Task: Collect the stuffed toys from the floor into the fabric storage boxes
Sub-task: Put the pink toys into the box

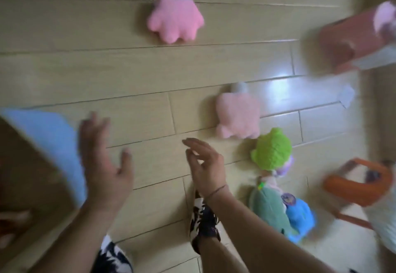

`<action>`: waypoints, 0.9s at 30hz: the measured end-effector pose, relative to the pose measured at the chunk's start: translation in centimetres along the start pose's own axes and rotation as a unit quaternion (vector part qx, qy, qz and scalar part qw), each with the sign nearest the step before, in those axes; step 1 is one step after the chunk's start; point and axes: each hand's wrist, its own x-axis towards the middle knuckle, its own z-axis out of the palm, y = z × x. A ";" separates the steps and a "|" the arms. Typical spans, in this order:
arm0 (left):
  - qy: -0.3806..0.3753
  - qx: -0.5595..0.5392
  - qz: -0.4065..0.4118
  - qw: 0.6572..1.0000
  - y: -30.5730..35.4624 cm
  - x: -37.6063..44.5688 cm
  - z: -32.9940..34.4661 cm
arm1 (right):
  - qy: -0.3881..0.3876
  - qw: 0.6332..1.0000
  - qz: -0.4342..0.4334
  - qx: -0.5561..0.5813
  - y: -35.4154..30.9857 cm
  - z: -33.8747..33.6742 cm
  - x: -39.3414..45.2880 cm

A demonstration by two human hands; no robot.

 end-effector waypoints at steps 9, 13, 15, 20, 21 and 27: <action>-0.435 0.223 -0.005 0.872 9.5 -1.9 15.7 | 0.009 0.911 0.399 0.103 13.7 -13.6 5.8; -0.464 0.206 -0.015 0.862 9.9 -2.1 18.8 | -0.020 0.799 0.482 0.359 17.1 -11.7 10.7; -0.469 0.201 -0.010 0.860 9.3 -2.0 19.4 | -0.010 0.786 0.476 0.394 19.0 -9.7 13.6; -0.487 0.133 -0.041 0.862 7.6 -1.2 18.6 | 0.088 0.763 0.457 0.448 21.4 -6.9 17.6; -0.480 0.069 -0.120 0.866 7.4 -0.7 18.2 | 0.104 0.779 0.447 0.427 21.0 -6.9 16.9; -0.320 -0.369 -0.605 0.629 5.9 3.6 13.8 | -0.135 0.924 0.192 0.301 15.3 -9.8 9.7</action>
